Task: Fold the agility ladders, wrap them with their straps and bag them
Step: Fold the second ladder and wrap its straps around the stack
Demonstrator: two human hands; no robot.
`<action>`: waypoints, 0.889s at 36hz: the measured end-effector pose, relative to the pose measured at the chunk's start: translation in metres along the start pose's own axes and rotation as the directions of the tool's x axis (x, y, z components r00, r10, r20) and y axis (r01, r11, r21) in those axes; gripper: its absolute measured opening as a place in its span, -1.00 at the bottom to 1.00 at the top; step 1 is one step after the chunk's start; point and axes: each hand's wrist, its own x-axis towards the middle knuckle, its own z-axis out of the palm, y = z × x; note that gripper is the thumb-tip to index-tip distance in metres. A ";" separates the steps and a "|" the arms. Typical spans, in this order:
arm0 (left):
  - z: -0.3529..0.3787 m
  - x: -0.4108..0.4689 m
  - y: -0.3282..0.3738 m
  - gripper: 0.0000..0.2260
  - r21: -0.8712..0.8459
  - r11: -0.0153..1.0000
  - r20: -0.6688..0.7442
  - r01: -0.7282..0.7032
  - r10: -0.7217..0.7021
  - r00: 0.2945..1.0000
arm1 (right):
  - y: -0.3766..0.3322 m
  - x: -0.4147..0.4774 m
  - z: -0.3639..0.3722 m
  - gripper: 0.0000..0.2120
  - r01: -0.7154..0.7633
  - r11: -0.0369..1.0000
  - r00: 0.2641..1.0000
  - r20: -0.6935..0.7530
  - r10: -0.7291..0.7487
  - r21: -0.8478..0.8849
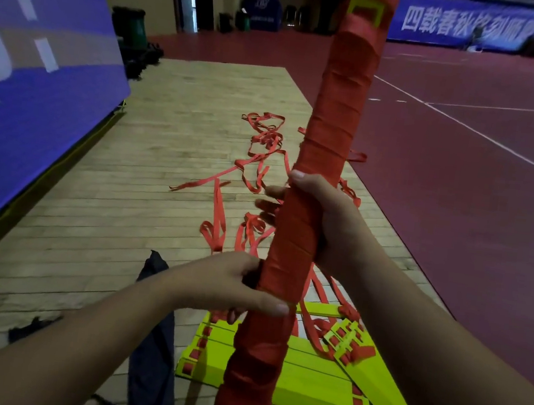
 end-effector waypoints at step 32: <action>-0.006 -0.007 0.011 -0.72 -0.027 0.999 0.180 0.022 -0.017 0.983 | -0.003 -0.004 0.004 -0.73 -0.120 0.993 0.992 0.049 0.120 0.013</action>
